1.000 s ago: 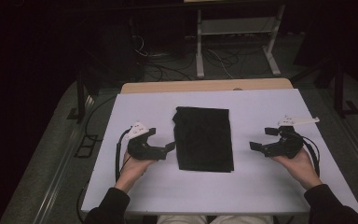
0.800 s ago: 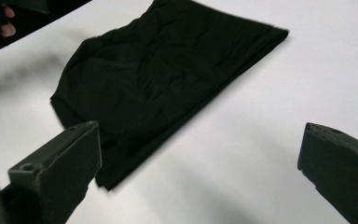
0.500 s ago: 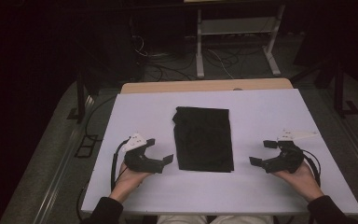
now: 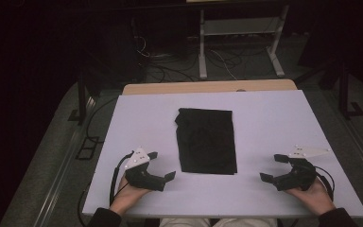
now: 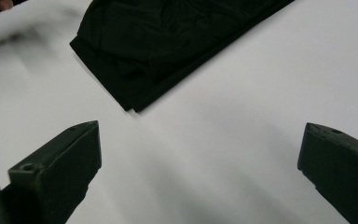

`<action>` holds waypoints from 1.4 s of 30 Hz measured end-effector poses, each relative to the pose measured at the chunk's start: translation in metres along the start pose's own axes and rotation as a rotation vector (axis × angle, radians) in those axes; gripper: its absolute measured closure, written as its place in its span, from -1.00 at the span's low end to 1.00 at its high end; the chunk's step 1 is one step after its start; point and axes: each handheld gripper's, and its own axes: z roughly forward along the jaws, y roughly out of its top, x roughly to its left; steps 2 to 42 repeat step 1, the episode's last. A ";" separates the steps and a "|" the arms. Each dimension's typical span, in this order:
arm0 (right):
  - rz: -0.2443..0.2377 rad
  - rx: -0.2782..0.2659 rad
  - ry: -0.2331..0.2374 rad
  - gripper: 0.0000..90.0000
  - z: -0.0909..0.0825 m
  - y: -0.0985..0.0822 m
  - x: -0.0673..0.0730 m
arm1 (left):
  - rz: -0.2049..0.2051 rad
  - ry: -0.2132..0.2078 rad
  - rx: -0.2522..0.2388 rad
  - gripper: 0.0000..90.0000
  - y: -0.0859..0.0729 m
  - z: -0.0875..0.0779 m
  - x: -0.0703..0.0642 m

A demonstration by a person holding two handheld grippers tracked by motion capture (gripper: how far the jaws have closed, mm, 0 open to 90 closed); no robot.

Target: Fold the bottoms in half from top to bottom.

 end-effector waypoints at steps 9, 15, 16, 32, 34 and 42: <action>0.001 0.000 0.002 -1.00 0.000 -0.001 0.000 | 0.000 0.001 0.004 -1.00 -0.001 0.002 0.000; 0.001 0.000 0.002 -1.00 0.000 -0.001 0.000 | 0.000 0.001 0.004 -1.00 -0.001 0.002 0.000; 0.001 0.000 0.002 -1.00 0.000 -0.001 0.000 | 0.000 0.001 0.004 -1.00 -0.001 0.002 0.000; 0.001 0.000 0.002 -1.00 0.000 -0.001 0.000 | 0.000 0.001 0.004 -1.00 -0.001 0.002 0.000; 0.001 0.000 0.002 -1.00 0.000 -0.001 0.000 | 0.000 0.001 0.004 -1.00 -0.001 0.002 0.000; 0.001 0.000 0.002 -1.00 0.000 -0.001 0.000 | 0.000 0.001 0.004 -1.00 -0.001 0.002 0.000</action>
